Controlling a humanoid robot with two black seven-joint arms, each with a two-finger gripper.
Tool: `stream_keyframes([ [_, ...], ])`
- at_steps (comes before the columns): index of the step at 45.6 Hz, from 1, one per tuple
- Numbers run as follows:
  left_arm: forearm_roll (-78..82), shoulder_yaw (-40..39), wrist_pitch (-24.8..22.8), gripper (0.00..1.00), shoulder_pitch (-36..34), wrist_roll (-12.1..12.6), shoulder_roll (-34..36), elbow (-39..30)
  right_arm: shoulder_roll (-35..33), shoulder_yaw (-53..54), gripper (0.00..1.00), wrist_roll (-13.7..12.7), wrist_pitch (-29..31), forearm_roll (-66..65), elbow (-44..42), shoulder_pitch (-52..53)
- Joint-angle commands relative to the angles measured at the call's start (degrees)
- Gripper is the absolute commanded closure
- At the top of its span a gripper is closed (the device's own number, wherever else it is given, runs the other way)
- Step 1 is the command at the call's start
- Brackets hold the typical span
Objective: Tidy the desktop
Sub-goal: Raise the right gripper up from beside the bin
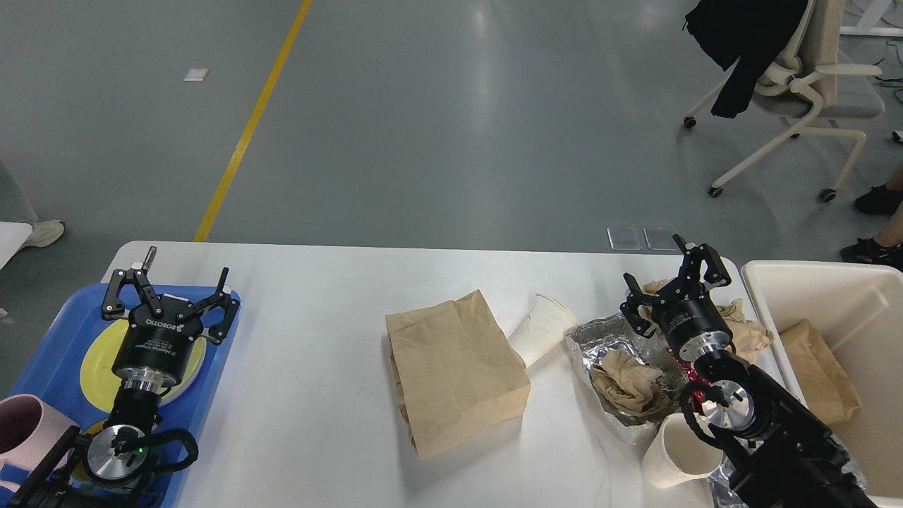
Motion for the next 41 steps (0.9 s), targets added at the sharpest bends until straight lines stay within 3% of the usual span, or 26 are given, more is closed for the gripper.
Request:
stream_keyframes([
  [1,-0.05,0.00,0.00,0.03,0.00,0.01,0.00,0.00,0.06,-0.49,0.00,-0.02,-0.14,-0.01,0.14,0.11],
  [5,0.04,0.00,0.00,0.03,0.00,0.01,0.00,0.00,-0.03,-0.75,0.00,-0.63,0.13,-0.01,0.76,-0.07],
  [11,0.04,0.00,-0.09,0.03,0.00,0.01,0.00,0.00,-1.60,-1.45,0.00,-4.49,0.13,0.08,1.55,-0.24],
  [16,0.04,0.00,-0.09,0.03,0.00,0.01,0.00,0.00,-2.84,-1.28,0.00,-4.50,0.21,0.08,2.78,-0.51],
  [21,0.04,0.00,-0.17,0.03,0.00,0.01,0.00,0.00,-2.49,-1.28,0.00,-3.01,-0.40,-0.01,3.39,0.11],
  [28,-0.05,0.00,-0.09,0.03,0.00,0.01,0.00,0.00,-2.57,-1.37,0.00,7.10,-3.56,-0.10,5.59,0.37],
  [32,0.04,0.00,-0.09,0.03,0.00,0.01,0.00,0.00,-3.10,-1.28,0.00,7.19,-6.55,-0.01,7.69,0.55],
  [37,0.04,0.00,-0.09,0.03,0.00,0.01,0.00,0.00,-7.22,-1.19,0.00,6.93,-11.99,0.08,16.30,-0.51],
  [41,-0.05,0.00,-0.09,0.03,0.00,0.00,0.00,0.00,-9.16,-2.42,0.00,6.93,-12.71,0.08,18.43,-1.65],
])
